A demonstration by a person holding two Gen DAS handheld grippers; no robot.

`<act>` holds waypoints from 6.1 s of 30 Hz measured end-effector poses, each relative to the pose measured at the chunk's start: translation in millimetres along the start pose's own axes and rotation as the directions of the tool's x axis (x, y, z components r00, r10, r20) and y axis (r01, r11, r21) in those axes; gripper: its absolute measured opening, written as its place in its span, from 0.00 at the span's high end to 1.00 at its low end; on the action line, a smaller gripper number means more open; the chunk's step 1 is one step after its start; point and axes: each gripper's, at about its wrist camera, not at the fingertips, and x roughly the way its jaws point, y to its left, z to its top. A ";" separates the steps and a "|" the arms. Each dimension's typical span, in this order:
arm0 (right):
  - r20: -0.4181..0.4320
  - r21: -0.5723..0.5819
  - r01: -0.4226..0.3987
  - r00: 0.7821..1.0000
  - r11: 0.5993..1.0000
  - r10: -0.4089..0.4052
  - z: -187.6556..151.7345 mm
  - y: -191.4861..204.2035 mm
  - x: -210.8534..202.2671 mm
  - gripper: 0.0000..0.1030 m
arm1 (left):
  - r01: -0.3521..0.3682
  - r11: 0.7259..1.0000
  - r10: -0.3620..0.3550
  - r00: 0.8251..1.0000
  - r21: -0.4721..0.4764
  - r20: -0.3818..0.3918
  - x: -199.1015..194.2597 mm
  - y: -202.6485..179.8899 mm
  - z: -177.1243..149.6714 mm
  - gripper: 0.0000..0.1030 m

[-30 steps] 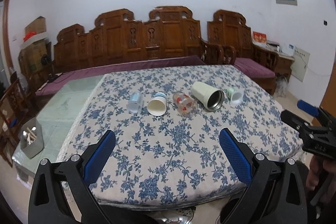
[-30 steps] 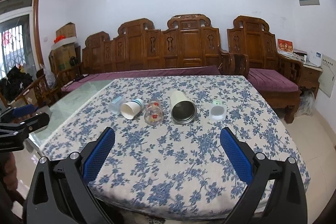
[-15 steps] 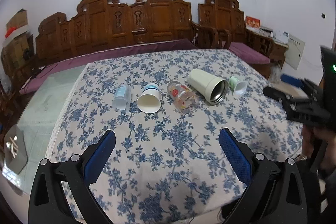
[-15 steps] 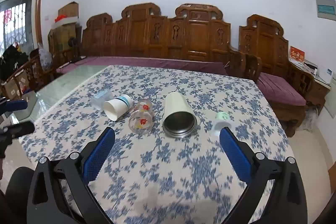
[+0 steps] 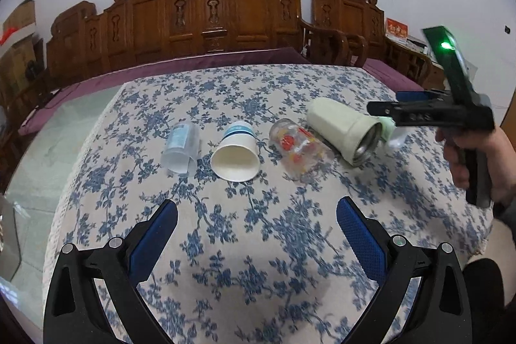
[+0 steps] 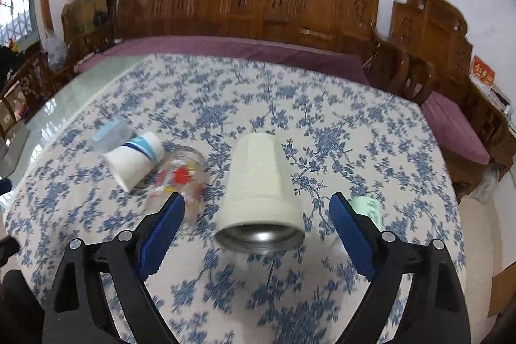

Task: Flip cup upside down

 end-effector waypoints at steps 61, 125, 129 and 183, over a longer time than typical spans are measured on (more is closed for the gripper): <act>-0.259 0.029 -0.244 0.935 0.969 0.243 -96.9 110.3 -26.9 0.24 | -0.050 0.991 0.049 0.999 -0.124 -0.011 -68.7 15.8 -66.8 0.08; 0.178 0.299 -0.150 0.979 0.942 0.099 -210.6 -12.5 -90.4 0.03 | -0.029 0.928 -0.178 0.841 -0.371 -0.511 113.1 -55.3 -26.9 0.16; 0.176 0.293 -0.150 0.979 0.944 0.101 -210.6 -10.6 -89.6 0.03 | -0.009 0.936 -0.187 0.834 -0.352 -0.519 112.5 -57.2 -25.0 0.22; 0.164 0.252 -0.091 0.985 0.964 0.050 -213.4 9.0 -101.0 0.03 | -0.013 1.000 0.012 0.989 -0.003 -0.150 -11.6 -82.0 -30.9 0.09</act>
